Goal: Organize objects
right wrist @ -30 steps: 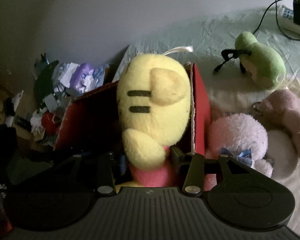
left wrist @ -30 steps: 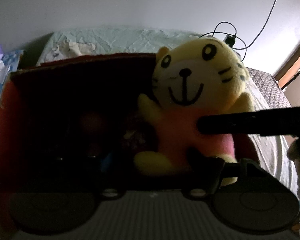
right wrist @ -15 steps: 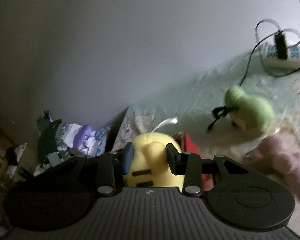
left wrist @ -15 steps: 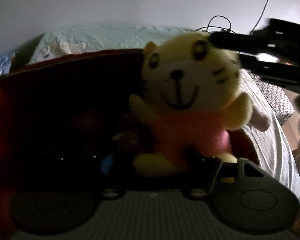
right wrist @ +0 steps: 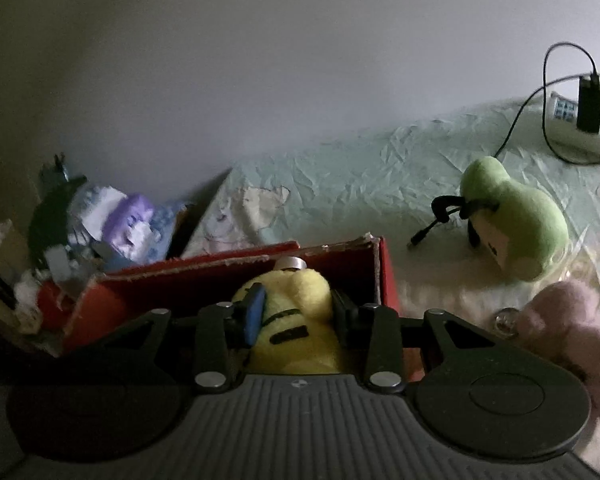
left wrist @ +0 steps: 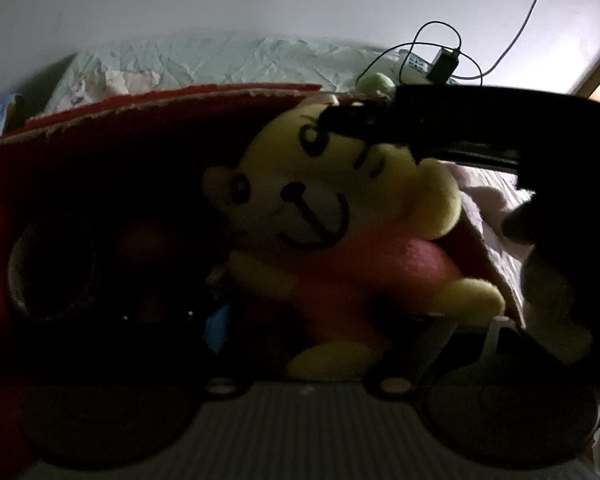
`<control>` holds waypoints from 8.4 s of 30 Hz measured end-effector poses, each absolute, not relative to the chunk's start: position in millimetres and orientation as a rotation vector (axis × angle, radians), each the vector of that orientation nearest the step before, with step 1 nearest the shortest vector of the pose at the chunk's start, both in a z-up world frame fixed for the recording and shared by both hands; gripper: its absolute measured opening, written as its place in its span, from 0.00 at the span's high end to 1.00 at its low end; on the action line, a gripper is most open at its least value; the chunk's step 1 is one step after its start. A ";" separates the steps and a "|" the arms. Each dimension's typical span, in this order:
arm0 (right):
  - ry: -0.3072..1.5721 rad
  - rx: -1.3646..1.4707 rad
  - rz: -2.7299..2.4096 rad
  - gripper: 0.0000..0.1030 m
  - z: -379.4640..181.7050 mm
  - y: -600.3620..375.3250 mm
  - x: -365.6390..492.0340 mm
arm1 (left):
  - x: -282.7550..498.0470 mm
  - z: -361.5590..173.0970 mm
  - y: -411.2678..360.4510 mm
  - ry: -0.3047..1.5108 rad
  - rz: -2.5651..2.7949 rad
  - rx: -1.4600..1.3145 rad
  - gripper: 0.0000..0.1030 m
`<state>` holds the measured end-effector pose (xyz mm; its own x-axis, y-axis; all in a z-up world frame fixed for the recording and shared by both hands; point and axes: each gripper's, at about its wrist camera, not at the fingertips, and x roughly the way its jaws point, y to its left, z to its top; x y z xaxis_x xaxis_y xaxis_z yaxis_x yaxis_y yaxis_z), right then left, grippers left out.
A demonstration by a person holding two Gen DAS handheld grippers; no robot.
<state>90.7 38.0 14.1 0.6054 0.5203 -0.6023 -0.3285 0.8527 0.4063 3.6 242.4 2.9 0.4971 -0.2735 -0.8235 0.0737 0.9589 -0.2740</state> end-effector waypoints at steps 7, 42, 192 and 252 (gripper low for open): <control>0.732 0.346 0.520 0.63 12.7 24.7 77.1 | 9.4 0.3 242.1 1.055 -0.195 -0.200 0.10; 0.596 0.336 0.559 0.58 0.2 9.9 40.6 | 7.1 -0.9 231.0 1.068 -0.125 -0.144 0.09; 0.901 0.884 0.534 0.73 -85.6 -275.9 -59.0 | -43.7 -13.6 -40.8 1.051 -0.611 -0.044 0.26; 0.774 0.451 0.828 0.83 -1.4 19.4 48.6 | -16.8 -2.2 269.9 0.896 -0.209 -0.255 0.17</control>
<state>48.6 19.4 -1.4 0.4332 0.7915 -0.4311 -0.4839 0.6077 0.6297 -16.8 269.9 -2.2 0.6082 -0.2843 -0.7411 0.0727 0.9497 -0.3047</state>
